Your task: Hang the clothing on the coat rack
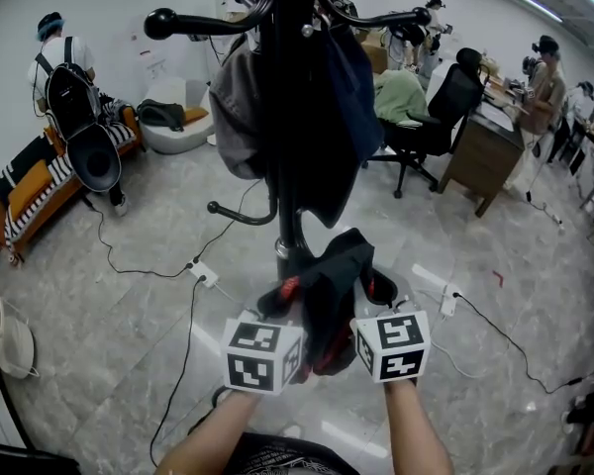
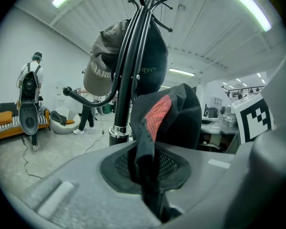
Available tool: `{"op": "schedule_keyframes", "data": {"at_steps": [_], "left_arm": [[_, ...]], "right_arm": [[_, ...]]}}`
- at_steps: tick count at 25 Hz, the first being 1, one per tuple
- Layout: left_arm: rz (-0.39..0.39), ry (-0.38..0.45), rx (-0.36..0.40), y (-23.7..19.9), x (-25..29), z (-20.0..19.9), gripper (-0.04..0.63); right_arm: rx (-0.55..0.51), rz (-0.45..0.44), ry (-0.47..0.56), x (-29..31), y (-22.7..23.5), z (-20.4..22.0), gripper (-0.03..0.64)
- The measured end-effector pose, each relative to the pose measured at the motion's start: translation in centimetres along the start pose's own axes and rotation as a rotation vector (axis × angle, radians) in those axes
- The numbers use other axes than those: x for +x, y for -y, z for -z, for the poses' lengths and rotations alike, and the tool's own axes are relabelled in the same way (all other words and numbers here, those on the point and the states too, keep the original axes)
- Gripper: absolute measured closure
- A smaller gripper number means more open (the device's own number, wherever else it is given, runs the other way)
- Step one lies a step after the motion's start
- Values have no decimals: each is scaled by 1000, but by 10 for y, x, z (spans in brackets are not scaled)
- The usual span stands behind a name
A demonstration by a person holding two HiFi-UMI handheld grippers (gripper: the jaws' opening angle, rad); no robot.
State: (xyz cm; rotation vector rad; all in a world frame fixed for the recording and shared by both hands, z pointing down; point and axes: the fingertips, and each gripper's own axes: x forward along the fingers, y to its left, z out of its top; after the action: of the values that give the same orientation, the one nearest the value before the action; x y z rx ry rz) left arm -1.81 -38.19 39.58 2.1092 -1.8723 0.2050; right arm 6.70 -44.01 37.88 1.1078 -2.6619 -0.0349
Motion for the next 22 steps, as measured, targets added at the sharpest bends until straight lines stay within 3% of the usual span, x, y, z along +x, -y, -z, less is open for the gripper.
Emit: {"op": "schedule_keyframes", "data": {"at_steps": [22], "left_arm": [[14,-67,-6,5,20,30,563]], "right_arm": [[19,-38,-65,17,-8,29,583]]}}
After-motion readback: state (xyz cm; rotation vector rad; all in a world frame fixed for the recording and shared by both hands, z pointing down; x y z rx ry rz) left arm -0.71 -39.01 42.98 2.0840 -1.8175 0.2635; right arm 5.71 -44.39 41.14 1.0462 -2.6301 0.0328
